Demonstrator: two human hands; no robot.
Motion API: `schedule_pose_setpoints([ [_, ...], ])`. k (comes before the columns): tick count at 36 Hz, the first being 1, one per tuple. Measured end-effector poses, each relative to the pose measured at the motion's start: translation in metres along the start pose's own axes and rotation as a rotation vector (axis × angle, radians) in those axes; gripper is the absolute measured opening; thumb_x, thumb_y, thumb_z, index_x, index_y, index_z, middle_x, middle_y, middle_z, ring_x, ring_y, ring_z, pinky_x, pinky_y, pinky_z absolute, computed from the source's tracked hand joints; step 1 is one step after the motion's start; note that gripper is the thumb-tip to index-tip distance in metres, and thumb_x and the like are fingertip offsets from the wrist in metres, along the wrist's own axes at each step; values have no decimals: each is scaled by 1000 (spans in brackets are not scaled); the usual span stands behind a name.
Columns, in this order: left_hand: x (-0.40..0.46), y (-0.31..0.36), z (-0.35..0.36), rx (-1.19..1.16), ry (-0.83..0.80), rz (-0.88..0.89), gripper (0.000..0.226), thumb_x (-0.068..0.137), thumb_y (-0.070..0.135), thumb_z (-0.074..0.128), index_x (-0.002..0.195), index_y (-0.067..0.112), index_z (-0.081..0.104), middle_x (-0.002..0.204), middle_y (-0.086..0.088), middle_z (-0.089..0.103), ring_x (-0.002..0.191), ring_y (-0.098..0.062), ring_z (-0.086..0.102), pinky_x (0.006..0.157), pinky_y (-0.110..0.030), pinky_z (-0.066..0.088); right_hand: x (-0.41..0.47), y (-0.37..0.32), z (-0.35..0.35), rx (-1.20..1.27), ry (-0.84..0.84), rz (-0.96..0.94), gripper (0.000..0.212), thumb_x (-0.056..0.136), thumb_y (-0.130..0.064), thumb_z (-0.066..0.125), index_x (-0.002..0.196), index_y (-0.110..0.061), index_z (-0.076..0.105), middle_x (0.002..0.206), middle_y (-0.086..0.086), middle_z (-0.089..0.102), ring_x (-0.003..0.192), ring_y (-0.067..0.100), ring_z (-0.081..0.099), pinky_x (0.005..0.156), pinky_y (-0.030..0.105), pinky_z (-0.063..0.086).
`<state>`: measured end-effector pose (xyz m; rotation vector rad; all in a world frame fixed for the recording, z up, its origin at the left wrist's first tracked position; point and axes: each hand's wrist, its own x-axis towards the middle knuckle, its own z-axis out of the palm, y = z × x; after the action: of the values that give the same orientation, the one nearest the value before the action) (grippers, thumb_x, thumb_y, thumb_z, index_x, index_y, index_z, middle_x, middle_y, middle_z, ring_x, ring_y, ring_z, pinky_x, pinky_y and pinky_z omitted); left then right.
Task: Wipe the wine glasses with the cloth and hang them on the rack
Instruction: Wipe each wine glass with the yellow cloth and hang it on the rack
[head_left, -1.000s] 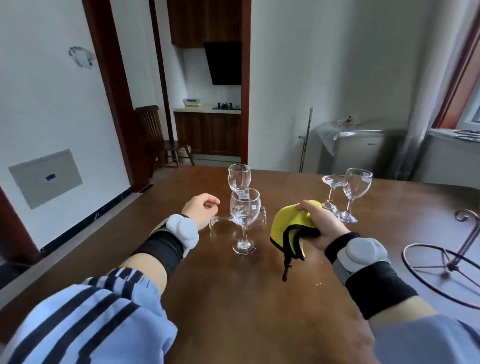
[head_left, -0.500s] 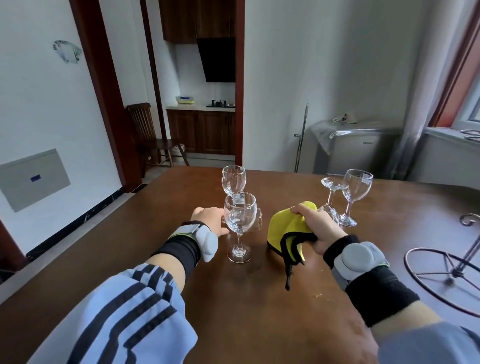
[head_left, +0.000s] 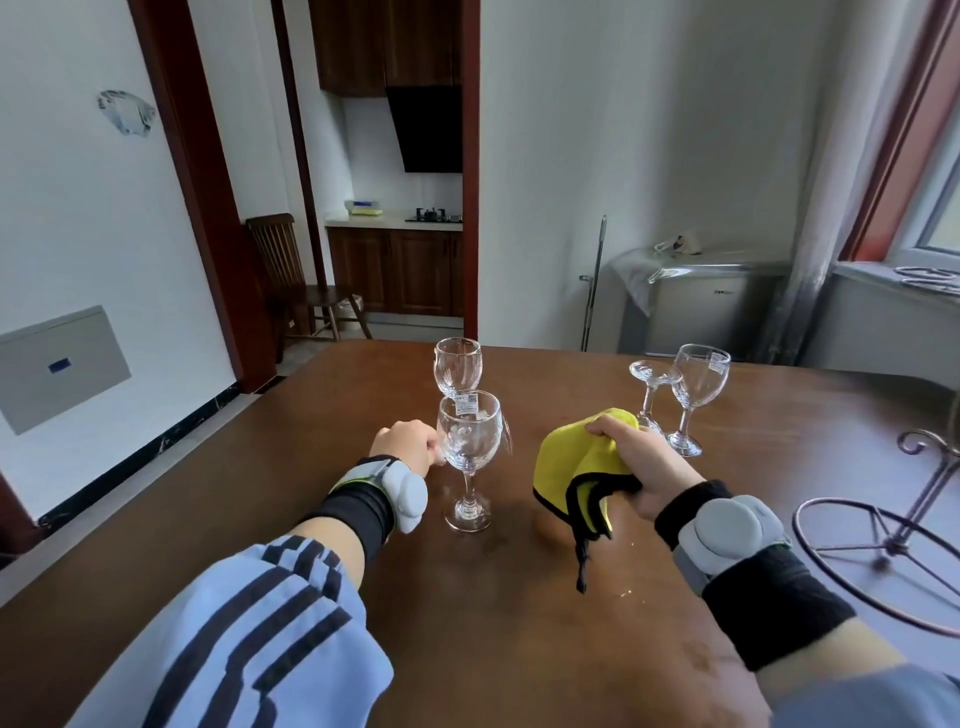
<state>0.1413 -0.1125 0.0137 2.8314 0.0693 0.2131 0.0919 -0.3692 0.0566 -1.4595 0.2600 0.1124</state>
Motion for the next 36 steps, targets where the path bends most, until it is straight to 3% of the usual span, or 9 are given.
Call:
schedule_pose_setpoints([
  [3, -8, -9, -11, -162, 35, -37, 15, 89, 24, 67, 98, 14, 73, 100, -9, 72, 89, -30, 61, 70, -26, 39, -4, 1, 3, 14, 8, -5, 26, 89, -16, 63, 110, -6, 54, 80, 12, 54, 63, 25, 55, 59, 31, 46],
  [9, -21, -22, -34, -322, 95, -82, 18, 83, 25, 74, 97, 14, 74, 94, -4, 71, 68, -25, 56, 65, -25, 43, -14, -4, 9, 57, 49, -23, 29, 88, -17, 64, 113, -7, 52, 82, 11, 54, 65, 25, 56, 56, 29, 47],
  [13, -27, -27, -49, -380, 162, -97, 12, 82, 25, 75, 88, 15, 74, 92, -4, 70, 79, -27, 60, 73, -31, 51, -23, -13, 12, 78, 72, -69, 29, 90, -17, 62, 115, -6, 51, 83, 11, 53, 68, 24, 56, 55, 30, 45],
  [19, -40, -28, -72, -432, 305, -87, 12, 85, 25, 72, 91, 15, 75, 91, -5, 71, 78, -24, 59, 71, -28, 46, -49, -33, 16, 190, 74, -190, 28, 91, -15, 59, 117, -6, 55, 85, 12, 57, 72, 27, 58, 59, 31, 49],
  [24, -51, -10, -92, -480, 357, 13, 9, 85, 26, 71, 83, 19, 74, 83, 0, 71, 75, -28, 66, 69, -44, 58, -68, -48, 25, 298, -27, -250, 25, 93, -15, 59, 117, -9, 55, 92, 12, 58, 73, 25, 60, 51, 26, 50],
  [27, -61, 11, -103, -546, 361, 109, 12, 86, 28, 70, 78, 19, 72, 78, -3, 71, 65, -27, 68, 58, -28, 57, -82, -59, 32, 364, -87, -268, 29, 94, -17, 59, 121, -9, 56, 94, 11, 60, 74, 24, 61, 45, 23, 49],
  [29, -68, 30, -109, -628, 344, 196, 16, 88, 27, 68, 74, 18, 69, 74, -2, 69, 62, -23, 65, 50, -13, 46, -88, -66, 36, 413, -117, -268, 31, 95, -17, 59, 124, -8, 55, 99, 14, 63, 76, 25, 63, 46, 25, 51],
  [34, -82, 70, -109, -807, 187, 387, 22, 92, 24, 64, 79, 7, 70, 77, -10, 70, 74, -18, 64, 77, -32, 51, -96, -73, 38, 546, -235, -205, 40, 95, -31, 57, 127, -8, 54, 119, 17, 64, 99, 33, 64, 71, 39, 56],
  [36, -92, 85, -108, -907, 68, 440, 19, 95, 16, 58, 83, 6, 69, 78, -11, 68, 74, -12, 60, 74, -23, 49, -102, -73, 32, 637, -388, -207, 57, 95, -53, 46, 128, -8, 57, 118, 16, 65, 109, 32, 60, 90, 43, 49],
])
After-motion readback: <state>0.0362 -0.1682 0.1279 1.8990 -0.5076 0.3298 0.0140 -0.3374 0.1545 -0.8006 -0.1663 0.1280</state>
